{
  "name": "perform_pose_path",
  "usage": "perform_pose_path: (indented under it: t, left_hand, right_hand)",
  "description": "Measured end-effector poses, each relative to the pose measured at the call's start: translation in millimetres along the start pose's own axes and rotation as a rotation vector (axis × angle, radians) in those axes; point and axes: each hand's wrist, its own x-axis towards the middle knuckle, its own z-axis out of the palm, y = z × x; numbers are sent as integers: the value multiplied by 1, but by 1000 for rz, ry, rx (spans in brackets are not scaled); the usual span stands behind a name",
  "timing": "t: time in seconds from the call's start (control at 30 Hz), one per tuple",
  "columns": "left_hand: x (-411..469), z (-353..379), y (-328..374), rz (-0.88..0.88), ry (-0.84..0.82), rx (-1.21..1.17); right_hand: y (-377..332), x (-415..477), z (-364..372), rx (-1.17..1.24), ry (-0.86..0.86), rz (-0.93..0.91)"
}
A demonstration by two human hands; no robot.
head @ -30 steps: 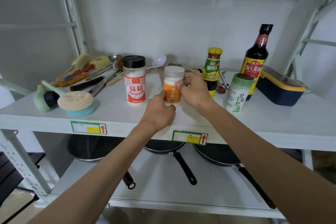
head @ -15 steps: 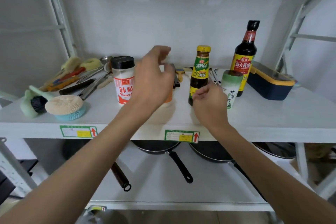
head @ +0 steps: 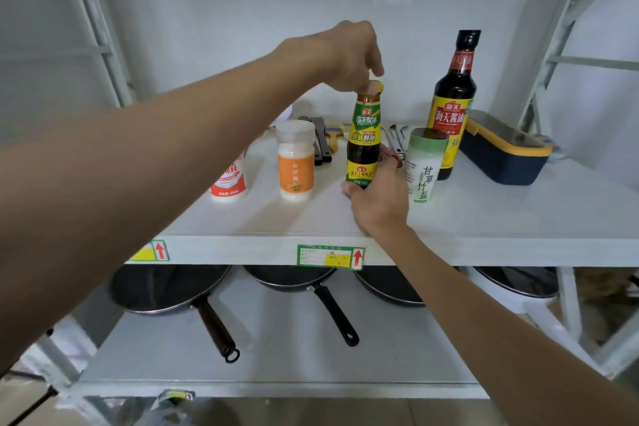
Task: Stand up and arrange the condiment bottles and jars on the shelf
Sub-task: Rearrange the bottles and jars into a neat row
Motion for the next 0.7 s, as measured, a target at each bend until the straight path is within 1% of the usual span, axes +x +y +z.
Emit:
perform_pose_path:
  t: [0.1,0.37,0.53,0.7]
  left_hand:
    - [0,13,-7,-31,31,-85]
    - [6,32,3,-32,192,-221]
    - [5,33,5,-42,188,-194]
    - [2,30,10,-59,105,-127]
  right_hand:
    - [3,3,-2,1,-23,16]
    - [17,2,-10,4,-7,-7]
    - [16,-3,-16,14,-34,-13]
    - [17,-11,-39,15,-76,-6]
